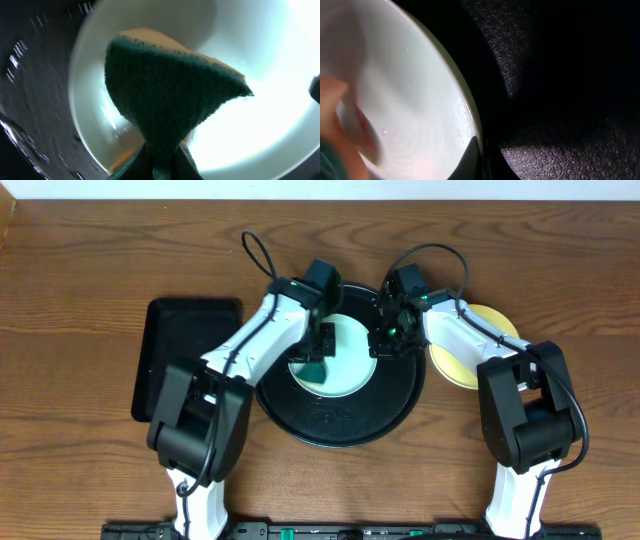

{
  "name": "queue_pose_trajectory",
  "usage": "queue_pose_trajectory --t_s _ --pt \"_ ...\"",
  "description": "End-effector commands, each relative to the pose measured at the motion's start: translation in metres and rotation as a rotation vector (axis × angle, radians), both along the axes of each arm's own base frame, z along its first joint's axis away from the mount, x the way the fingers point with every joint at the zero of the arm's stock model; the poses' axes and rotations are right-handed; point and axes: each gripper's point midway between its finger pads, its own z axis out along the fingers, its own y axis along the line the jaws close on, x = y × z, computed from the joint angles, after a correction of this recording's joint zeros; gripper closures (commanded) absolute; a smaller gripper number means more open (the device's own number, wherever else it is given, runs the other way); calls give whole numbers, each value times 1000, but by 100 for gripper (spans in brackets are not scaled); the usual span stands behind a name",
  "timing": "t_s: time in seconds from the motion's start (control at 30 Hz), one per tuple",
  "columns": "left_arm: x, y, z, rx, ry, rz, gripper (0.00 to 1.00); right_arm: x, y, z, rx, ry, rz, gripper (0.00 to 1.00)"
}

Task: Clean dirty plates on tray and stack at the side
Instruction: 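Scrub the held pale green plate with the sponge in the left gripper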

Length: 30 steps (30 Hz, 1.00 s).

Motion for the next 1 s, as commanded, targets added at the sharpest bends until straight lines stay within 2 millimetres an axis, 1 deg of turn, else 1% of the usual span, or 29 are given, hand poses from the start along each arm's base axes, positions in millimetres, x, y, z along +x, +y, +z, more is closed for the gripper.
queue_pose_trajectory --t_s 0.0,0.07,0.13,0.23,0.27,0.3,0.33,0.4,0.47,0.53,0.6,0.63,0.67,0.73,0.83,0.87,0.97 --pt "-14 -9 -12 18 48 98 93 -12 -6 -16 -68 29 3 99" --pt "-15 -16 -15 15 43 85 93 -13 -6 -16 -68 29 4 99" --pt "-11 -19 -17 7 29 81 93 -13 -6 -16 -68 29 3 99" --pt "4 -24 -20 -18 -23 67 92 -13 -6 -16 -68 30 3 99" --pt "12 -24 -21 -18 -55 71 93 -13 -6 -16 -68 29 4 99" --pt "18 -22 -21 -11 -76 76 93 -13 -6 -16 -68 30 5 99" --pt "27 -15 -21 15 -116 89 93 -13 -6 -16 -69 30 5 99" --pt "35 -5 -20 55 -149 106 92 -14 -6 -16 -70 31 8 99" --pt "38 4 -20 81 -155 122 93 -14 -5 -16 -70 31 10 99" --pt "30 17 -22 105 -106 208 92 -14 -5 -17 -73 29 11 99" --pt "17 26 -24 117 -39 283 92 -14 -5 -17 -76 28 11 99" --pt "5 24 -25 99 21 283 92 -14 -5 -17 -76 27 13 99" --pt "-1 21 -25 86 52 280 92 -14 -5 -17 -76 27 13 99" --pt "-14 11 -24 35 118 253 93 -13 -4 -16 -75 25 12 99" --pt "-25 -12 -22 -57 166 167 93 -14 -4 -17 -75 25 13 99" --pt "-25 -21 -21 -84 159 131 93 -14 -4 -17 -75 25 12 99" --pt "-17 -35 -20 -123 101 44 92 -14 -4 -17 -75 25 13 99"
